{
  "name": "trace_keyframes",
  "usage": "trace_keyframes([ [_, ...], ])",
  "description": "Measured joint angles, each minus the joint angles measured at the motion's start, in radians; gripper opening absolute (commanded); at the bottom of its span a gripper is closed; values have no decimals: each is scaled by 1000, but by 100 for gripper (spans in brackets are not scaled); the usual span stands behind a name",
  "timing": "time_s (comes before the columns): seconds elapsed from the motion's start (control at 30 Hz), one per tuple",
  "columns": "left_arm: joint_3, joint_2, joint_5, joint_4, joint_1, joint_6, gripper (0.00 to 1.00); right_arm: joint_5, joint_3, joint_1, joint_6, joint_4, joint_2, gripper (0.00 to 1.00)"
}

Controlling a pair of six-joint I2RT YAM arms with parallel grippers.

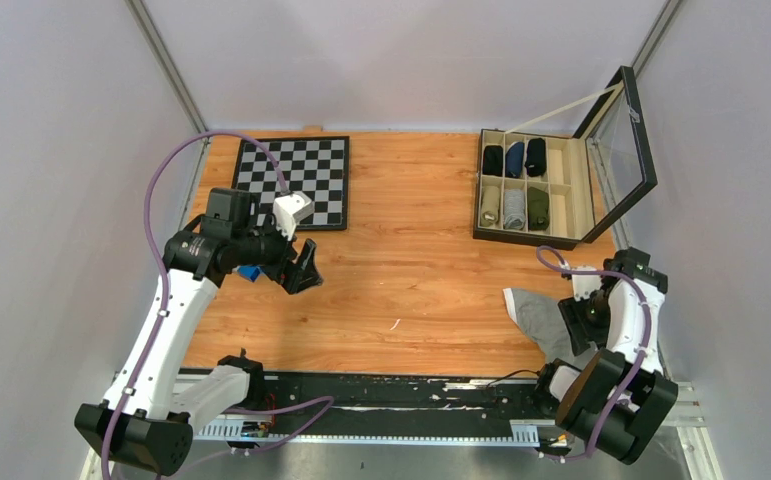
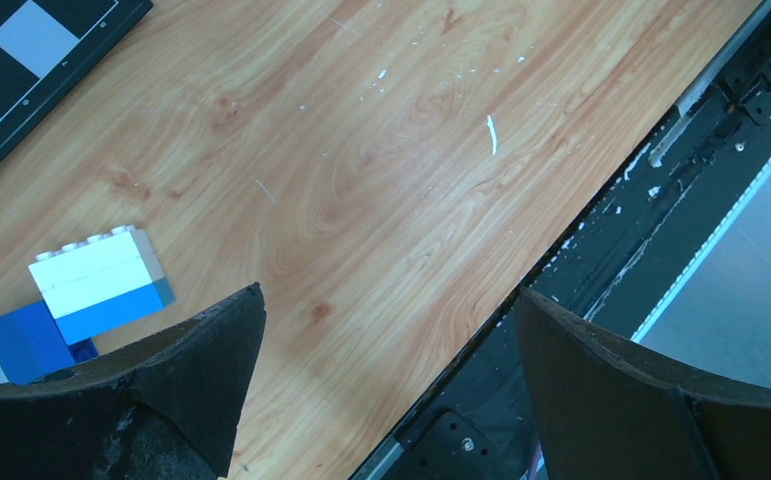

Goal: Roll the underwear
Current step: Pick up the underwear from the corner of the board, then place the underwear at the center of the board.

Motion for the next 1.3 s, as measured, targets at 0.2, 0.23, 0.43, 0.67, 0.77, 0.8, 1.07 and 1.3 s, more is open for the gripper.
trace_keyframes([
  [0.2,-12,-9,-5,0,0,18,100,18,-121,0,-83,127,27,48],
  [0.23,-13,-11,-2,-2,0,24,100,25,-145,0,-97,159,40,40],
  [0.43,-13,-17,26,-4,0,46,100,46,-175,0,-138,217,107,0],
  [0.67,-12,-20,50,39,0,24,100,-71,69,29,-143,85,-72,0],
  [0.77,-2,-17,71,71,0,10,97,-147,250,102,-141,-4,-135,0],
  [0.8,16,-8,86,86,0,5,96,-186,335,163,-132,-61,-144,0],
  [1.07,92,37,101,117,0,13,93,-329,467,418,0,-248,-77,0],
  [1.3,140,44,75,97,0,58,91,-547,516,564,71,-330,84,0],
])
